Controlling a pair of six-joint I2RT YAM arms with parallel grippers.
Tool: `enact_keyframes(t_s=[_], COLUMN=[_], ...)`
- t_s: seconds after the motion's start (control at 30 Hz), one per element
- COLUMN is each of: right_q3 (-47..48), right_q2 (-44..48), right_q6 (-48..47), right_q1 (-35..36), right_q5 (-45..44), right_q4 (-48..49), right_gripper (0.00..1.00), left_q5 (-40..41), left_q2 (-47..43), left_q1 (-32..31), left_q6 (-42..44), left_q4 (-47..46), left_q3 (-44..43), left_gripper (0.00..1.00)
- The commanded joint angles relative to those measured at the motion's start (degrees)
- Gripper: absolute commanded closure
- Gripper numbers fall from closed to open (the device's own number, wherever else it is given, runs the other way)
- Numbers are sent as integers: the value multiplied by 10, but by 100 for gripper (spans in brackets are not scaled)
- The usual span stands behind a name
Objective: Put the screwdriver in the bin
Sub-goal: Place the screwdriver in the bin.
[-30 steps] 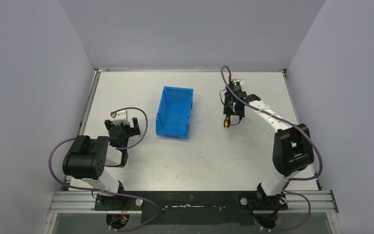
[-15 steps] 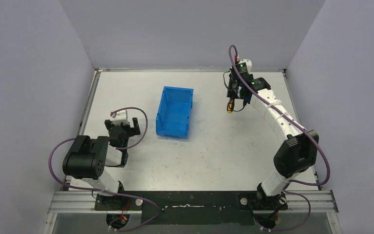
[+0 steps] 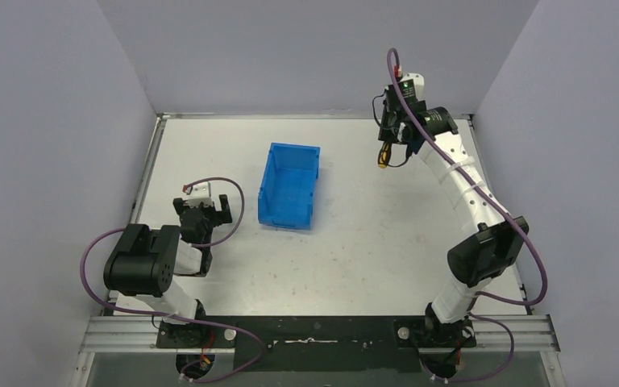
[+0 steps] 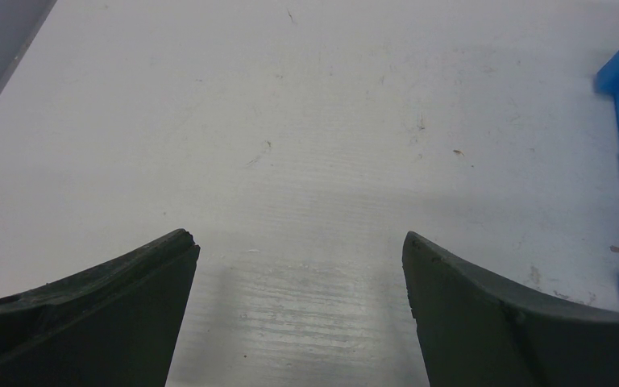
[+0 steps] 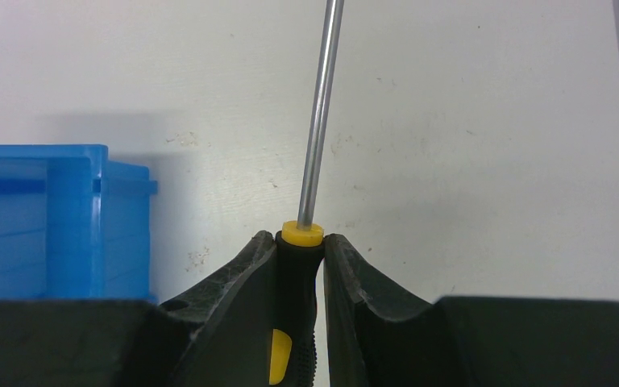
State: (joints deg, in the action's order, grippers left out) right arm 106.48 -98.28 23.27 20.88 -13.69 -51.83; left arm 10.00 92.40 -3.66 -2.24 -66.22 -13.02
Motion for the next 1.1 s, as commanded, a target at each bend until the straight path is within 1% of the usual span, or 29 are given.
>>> enact_keyframes(t_s=[0.0, 0.2, 0.5, 0.83, 1.07], right_q3=[39, 67, 120, 141, 149], right_q2=[-6, -23, -84, -140, -184], right_q6=[10, 33, 80, 106, 109], right_q1=[23, 75, 157, 224, 244], right_q5=[-12, -26, -43, -33, -26], right_q4=[-14, -20, -21, 31, 74], right_gripper=[100, 100, 100, 100, 100], left_q5=[-4, -4, -4, -4, -4], left_q2=[0, -1, -1, -1, 0], left_q1=[1, 1, 1, 1, 1], left_q6=[4, 4, 5, 5, 4], left_q4=[-30, -31, -30, -31, -31], left_q3=[-15, -15, -15, -15, -15], left_gripper=[3, 3, 3, 3, 3])
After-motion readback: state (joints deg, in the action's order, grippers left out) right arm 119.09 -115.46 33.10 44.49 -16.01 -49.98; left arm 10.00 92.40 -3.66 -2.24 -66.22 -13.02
